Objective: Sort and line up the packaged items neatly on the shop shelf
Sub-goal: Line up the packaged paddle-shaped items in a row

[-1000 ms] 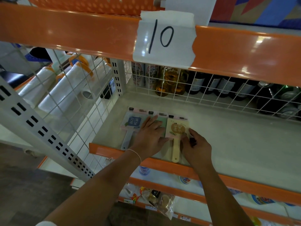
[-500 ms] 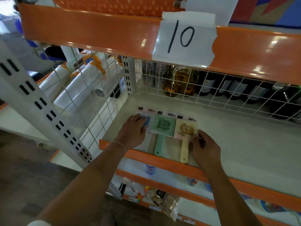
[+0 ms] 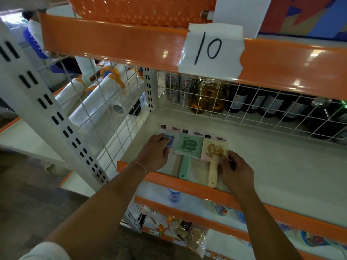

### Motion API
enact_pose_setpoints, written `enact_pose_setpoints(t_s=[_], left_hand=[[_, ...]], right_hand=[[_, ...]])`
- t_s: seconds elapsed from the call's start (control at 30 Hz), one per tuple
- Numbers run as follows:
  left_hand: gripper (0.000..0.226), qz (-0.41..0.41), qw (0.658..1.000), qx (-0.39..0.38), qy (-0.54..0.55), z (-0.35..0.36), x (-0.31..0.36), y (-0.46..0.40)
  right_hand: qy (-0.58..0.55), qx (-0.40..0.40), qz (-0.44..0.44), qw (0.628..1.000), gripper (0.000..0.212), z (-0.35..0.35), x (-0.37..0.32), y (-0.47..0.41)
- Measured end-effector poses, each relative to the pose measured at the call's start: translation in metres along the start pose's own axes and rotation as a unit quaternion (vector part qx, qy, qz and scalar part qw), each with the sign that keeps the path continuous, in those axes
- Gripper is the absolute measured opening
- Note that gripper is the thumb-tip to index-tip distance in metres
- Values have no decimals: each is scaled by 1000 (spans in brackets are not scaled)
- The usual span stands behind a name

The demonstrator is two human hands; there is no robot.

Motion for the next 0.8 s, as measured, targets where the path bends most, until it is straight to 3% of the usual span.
enact_pose_setpoints(t_s=[0.4,0.57,0.8], left_hand=[[52,-36,995,-50,-84,-3,11,10],[53,22,989,-78,-123,-6,49,14],[54,119,976,-132,-129,16,108,20]], right_hand=[[-69,54,84,993,36,-15,12,4],[-76,12,93,993,38,-7,9,3],[-36,45,121,991,39,-30,9,19]])
Point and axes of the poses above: each hand's wrist, its own y-axis away from the middle knuckle, its own z-axis out of the palm, x = y × z, the point moved 9 cm from there along -y, towards the middle knuckle, and after that the axes turned 1 degree about z, right-handed, at the moved point
